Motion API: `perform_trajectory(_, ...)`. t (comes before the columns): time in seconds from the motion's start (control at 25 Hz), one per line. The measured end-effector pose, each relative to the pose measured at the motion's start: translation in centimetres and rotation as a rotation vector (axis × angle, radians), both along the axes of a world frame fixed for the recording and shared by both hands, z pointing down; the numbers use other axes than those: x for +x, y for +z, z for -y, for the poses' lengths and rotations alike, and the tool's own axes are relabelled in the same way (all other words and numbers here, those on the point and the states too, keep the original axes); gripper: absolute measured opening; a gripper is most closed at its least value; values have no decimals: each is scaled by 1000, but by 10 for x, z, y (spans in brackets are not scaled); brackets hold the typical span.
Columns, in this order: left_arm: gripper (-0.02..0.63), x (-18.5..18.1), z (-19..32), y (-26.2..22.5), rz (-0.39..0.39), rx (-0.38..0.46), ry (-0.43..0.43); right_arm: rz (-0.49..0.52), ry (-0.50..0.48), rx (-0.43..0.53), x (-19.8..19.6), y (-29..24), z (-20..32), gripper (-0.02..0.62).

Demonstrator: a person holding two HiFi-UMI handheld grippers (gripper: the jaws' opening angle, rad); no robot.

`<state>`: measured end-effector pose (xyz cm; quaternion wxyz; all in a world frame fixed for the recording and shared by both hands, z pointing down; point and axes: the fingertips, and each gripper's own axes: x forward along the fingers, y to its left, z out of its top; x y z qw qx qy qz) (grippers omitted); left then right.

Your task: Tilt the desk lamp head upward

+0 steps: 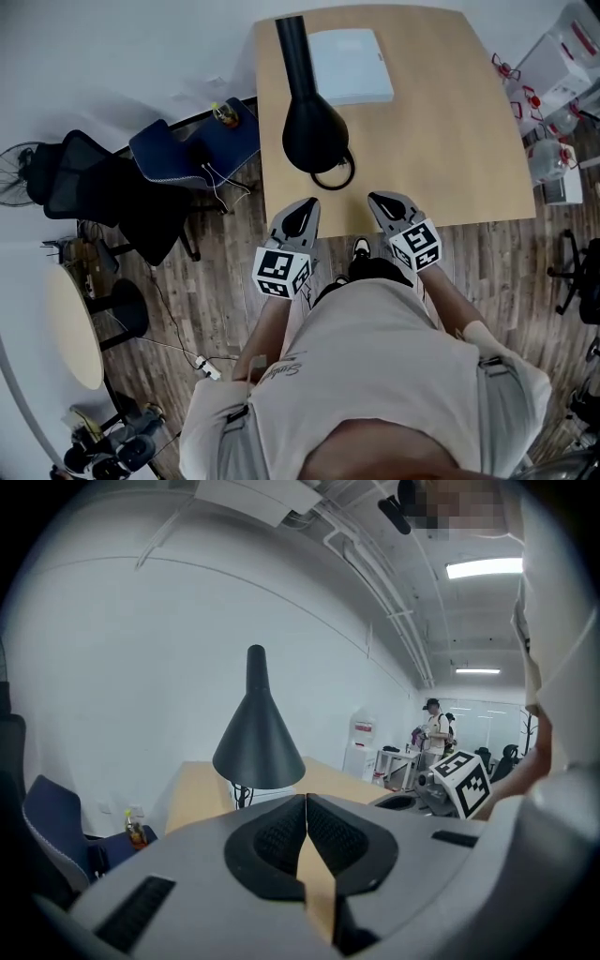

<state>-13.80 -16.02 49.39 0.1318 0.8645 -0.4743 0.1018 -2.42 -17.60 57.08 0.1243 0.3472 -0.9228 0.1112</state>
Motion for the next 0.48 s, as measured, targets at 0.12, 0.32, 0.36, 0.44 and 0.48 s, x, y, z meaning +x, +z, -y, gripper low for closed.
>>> perform_trajectory(0.12,15,-1,16,8,22,-7,-16,-3,-9,-11,1,8,22,-5)
perform_trajectory(0.32,15,7,32,19,29,-17,-46,-6,-68,-25,-1,21,42,-5)
perform_trajectory(0.36,15,8,34,23,27,-23,-51,-17,-78,-23,-3,25,46,-5)
perform_trajectory(0.44,15,9,36,31,30,-41,-57,-35,-99,-31,-7,35,53,-5)
perform_trajectory(0.48,15,10,36,34,33,-51,-60,-43,-108,-43,-9,41,55,-5)
